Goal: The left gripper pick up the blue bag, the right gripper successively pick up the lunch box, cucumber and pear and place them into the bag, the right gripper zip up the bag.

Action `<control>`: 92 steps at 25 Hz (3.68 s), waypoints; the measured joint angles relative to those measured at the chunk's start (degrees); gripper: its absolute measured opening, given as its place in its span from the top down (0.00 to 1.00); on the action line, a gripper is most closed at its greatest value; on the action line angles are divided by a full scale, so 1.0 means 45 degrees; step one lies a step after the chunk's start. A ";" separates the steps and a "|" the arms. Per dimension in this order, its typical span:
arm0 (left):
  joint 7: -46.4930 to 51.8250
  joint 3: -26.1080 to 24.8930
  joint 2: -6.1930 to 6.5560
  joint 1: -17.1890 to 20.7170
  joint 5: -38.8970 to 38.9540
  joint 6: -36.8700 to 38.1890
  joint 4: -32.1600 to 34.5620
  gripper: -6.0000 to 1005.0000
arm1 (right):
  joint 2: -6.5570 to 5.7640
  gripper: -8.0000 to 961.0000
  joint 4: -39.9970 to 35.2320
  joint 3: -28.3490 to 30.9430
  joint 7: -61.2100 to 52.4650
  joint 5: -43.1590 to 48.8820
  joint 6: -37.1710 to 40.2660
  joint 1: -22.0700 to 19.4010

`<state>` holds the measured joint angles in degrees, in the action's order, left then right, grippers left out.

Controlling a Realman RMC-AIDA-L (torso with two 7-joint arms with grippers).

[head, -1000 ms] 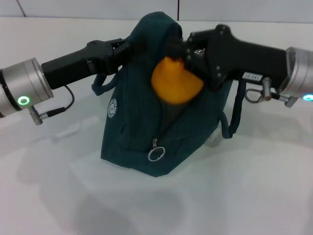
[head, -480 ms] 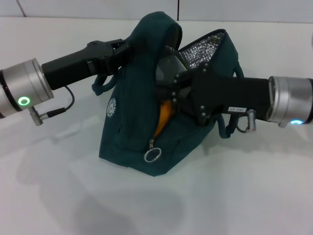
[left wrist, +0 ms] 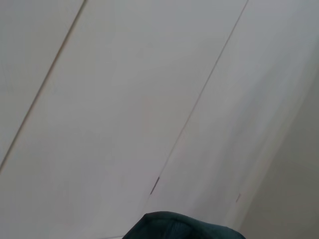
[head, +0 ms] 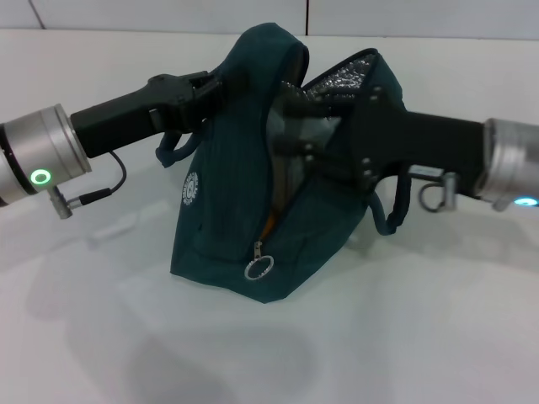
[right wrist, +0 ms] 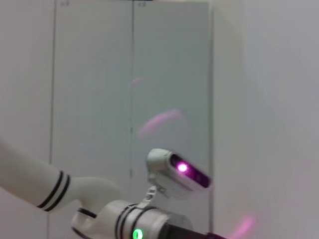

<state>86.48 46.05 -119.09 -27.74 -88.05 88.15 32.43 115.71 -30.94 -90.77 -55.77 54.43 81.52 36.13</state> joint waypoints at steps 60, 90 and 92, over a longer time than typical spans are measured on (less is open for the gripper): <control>-0.8111 0.0078 -0.0177 0.0330 0.2370 0.0836 -0.4239 0.51 | -0.0569 0.94 -0.1289 0.4051 -0.1838 0.4986 0.0154 -0.1320; -0.9142 0.0007 -0.0255 0.0203 0.3082 0.0643 -0.5035 0.19 | -0.0383 0.39 -0.3193 0.4862 -0.2705 0.7416 0.3952 -0.1621; -0.9218 0.0024 -0.0255 0.0193 0.3097 0.0643 -0.5107 0.19 | -0.0398 0.36 -0.3392 0.4867 -0.2773 0.8023 0.4463 -0.1615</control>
<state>45.00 46.16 -120.24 -26.88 -74.11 91.05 9.45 113.92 -46.20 -68.87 -68.25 90.54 101.61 28.87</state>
